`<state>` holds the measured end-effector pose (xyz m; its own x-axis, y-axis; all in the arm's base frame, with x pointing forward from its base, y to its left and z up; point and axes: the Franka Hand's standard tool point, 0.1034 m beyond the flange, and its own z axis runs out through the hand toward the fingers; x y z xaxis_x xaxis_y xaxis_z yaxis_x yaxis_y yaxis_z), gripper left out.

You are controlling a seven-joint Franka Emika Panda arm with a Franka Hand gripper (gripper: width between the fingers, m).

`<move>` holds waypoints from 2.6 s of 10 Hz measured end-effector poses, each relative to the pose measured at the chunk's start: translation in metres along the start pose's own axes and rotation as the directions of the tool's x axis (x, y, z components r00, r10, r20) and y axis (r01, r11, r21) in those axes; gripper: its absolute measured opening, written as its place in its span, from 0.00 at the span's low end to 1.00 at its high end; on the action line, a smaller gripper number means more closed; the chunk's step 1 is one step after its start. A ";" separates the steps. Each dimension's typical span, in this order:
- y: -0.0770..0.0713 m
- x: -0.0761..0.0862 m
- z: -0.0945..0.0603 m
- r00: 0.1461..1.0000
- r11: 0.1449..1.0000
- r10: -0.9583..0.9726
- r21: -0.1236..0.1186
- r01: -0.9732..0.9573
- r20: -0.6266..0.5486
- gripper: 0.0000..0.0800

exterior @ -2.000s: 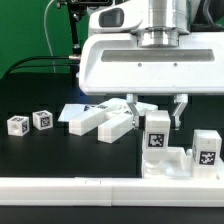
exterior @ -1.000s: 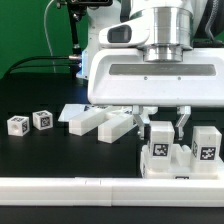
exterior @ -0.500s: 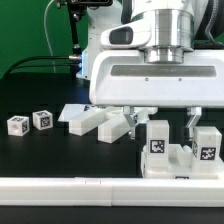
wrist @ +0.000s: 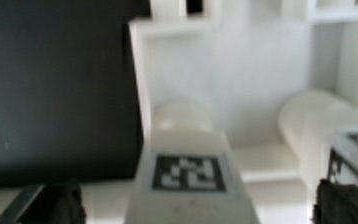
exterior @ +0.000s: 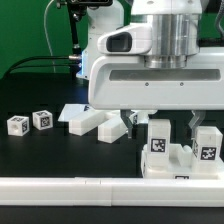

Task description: Assemble chair

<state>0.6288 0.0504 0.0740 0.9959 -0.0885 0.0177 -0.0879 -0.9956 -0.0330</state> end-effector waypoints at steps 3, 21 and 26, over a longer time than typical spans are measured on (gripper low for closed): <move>0.000 0.005 0.000 0.999 1.000 0.024 0.000 -0.024 -0.024 0.71; 0.010 -0.004 0.001 0.850 0.848 0.526 0.062 -0.526 0.029 0.80; 0.011 -0.002 -0.001 0.995 0.993 0.101 0.056 -0.101 -0.001 0.81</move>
Offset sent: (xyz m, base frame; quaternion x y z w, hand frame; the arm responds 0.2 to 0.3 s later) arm 0.0000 0.0000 0.0000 0.0000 0.0000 0.0650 0.9979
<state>0.6257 0.0395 0.0742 0.9819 -0.1889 0.0154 -0.1867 -0.9782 -0.0905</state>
